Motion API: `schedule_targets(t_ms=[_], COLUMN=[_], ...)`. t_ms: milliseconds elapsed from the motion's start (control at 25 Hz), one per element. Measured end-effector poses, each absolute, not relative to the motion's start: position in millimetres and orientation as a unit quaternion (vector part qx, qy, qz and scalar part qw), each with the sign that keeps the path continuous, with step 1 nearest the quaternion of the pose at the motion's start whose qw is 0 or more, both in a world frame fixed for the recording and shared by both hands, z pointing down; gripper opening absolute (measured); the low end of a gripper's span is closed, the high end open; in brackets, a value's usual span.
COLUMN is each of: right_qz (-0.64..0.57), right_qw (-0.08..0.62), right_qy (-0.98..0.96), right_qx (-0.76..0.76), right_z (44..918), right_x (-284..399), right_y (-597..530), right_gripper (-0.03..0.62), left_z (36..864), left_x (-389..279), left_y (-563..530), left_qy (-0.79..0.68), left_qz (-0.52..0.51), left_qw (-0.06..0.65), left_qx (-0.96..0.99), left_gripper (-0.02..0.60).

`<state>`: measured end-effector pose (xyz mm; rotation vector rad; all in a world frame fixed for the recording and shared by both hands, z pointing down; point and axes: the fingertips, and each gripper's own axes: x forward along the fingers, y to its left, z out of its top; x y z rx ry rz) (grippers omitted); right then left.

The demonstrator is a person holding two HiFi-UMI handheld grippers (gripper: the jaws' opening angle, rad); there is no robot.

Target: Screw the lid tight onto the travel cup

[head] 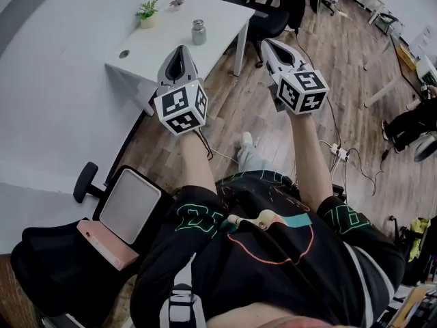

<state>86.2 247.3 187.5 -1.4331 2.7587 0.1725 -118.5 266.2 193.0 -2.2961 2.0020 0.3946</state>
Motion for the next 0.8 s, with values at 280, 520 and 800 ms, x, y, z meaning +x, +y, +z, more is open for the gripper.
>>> schedule_targets(t_ms=[280, 520, 800], right_qz=[0.039, 0.004, -0.046], right_qw=[0.003, -0.013, -0.043], right_qy=[0.889, 0.890, 0.891], right_qx=[-0.456, -0.456, -0.450], right_z=[205, 236, 290], right_x=[88, 97, 104], right_y=[185, 121, 53], right_gripper=[0.005, 0.005, 0.005], left_z=[212, 244, 302], left_x=[-111, -102, -79], left_y=[208, 150, 82], left_qy=[0.652, 0.655, 0.647], left_qz=[0.115, 0.103, 0.075], left_qw=[0.021, -0.010, -0.056], left_qx=[-0.749, -0.749, -0.757], left_gripper=[0.008, 0.008, 0.008])
